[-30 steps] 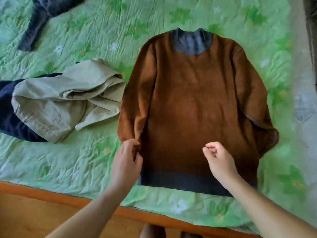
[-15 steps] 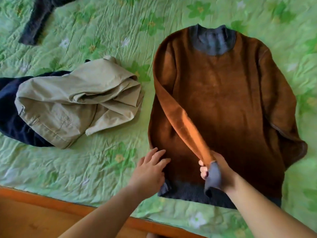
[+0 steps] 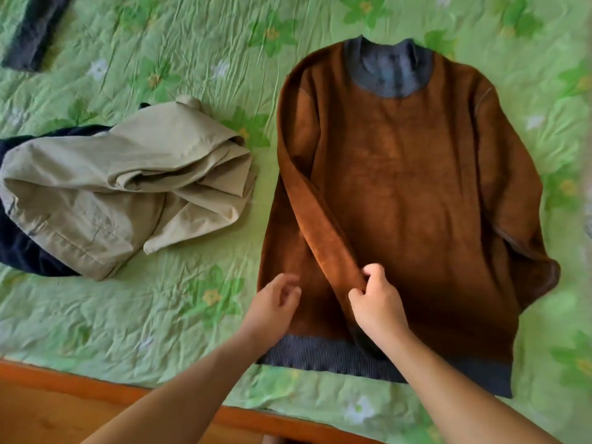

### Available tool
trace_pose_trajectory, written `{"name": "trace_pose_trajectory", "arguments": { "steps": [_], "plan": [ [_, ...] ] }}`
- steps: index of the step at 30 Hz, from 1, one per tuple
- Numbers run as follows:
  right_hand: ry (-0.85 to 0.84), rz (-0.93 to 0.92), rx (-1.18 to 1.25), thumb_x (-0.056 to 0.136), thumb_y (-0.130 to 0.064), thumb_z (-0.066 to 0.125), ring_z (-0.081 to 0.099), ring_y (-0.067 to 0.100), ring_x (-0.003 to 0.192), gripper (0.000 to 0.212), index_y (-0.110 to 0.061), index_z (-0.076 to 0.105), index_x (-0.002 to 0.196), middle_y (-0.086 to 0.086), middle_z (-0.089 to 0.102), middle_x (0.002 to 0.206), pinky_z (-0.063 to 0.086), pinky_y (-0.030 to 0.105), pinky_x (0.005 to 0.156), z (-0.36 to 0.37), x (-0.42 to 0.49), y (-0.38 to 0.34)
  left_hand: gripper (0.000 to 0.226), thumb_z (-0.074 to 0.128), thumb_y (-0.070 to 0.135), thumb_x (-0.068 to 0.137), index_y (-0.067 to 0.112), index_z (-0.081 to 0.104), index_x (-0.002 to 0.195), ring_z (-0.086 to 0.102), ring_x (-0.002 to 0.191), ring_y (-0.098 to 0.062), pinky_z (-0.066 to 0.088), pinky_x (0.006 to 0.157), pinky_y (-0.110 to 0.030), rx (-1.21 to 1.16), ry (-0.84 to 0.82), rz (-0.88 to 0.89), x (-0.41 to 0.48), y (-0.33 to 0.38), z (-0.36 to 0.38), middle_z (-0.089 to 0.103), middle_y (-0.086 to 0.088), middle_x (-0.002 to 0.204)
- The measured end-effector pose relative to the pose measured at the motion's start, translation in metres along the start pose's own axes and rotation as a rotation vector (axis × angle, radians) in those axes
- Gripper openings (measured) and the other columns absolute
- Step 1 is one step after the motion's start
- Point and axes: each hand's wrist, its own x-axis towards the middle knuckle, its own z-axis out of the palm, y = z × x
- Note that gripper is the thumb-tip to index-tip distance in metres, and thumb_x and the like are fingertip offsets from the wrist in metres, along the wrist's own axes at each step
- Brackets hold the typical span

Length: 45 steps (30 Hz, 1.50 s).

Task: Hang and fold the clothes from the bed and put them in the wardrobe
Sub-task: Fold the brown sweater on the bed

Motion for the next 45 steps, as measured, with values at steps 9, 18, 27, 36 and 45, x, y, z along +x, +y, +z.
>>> {"name": "trace_pose_trajectory", "arguments": {
  "steps": [9, 18, 27, 36, 45],
  "plan": [
    [-0.339, 0.336, 0.493, 0.096, -0.018, 0.057, 0.072, 0.027, 0.097, 0.038, 0.001, 0.055, 0.129, 0.018, 0.072, 0.105, 0.053, 0.028, 0.080, -0.012, -0.006, 0.052, 0.039, 0.049, 0.049, 0.099, 0.027, 0.060, 0.129, 0.072, 0.103, -0.023, 0.057, 0.081, -0.039, -0.937, -0.380, -0.403, 0.066, 0.053, 0.014, 0.073, -0.009, 0.115],
    [-0.498, 0.119, -0.359, 0.090, -0.048, 0.044, 0.061, 0.013, 0.081, 0.019, -0.030, 0.050, 0.094, -0.009, 0.061, 0.088, 0.046, 0.034, 0.068, -0.032, 0.001, 0.054, 0.034, 0.065, 0.043, 0.092, 0.030, 0.063, 0.123, 0.071, 0.099, -0.005, 0.058, 0.091, -0.030, -0.595, -0.053, -0.220, 0.113, 0.067, 0.030, 0.074, 0.011, 0.109],
    [-0.027, -0.250, -0.018, 0.097, -0.051, 0.056, 0.059, 0.017, 0.108, 0.044, -0.027, 0.053, 0.133, -0.003, 0.058, 0.124, 0.045, 0.028, 0.083, -0.087, 0.161, -0.068, 0.031, 0.069, 0.029, 0.089, 0.007, 0.069, 0.110, 0.074, 0.093, -0.030, 0.061, 0.084, -0.046, -0.775, 0.268, -0.180, 0.196, 0.132, -0.005, 0.076, -0.012, 0.100],
    [0.077, -0.337, 0.061, 0.095, -0.037, 0.058, 0.056, 0.022, 0.084, 0.020, -0.019, 0.056, 0.088, -0.005, 0.057, 0.082, 0.040, 0.034, 0.073, -0.098, 0.269, -0.183, 0.015, 0.074, 0.019, 0.089, 0.008, 0.064, 0.086, 0.074, 0.073, -0.028, 0.062, 0.065, -0.040, -0.875, 0.325, -0.417, 0.225, 0.125, -0.015, 0.075, -0.012, 0.081],
    [0.011, 0.020, 0.561, 0.071, -0.026, 0.066, 0.067, 0.032, 0.093, 0.031, -0.015, 0.059, 0.100, 0.009, 0.066, 0.098, 0.058, 0.057, 0.087, -0.146, 0.317, -0.173, 0.032, 0.071, 0.016, 0.089, 0.041, 0.062, 0.108, 0.069, 0.070, -0.019, 0.055, 0.061, -0.033, -0.772, 0.323, -0.250, 0.227, 0.113, -0.037, 0.073, -0.005, 0.086]
  ]
}}
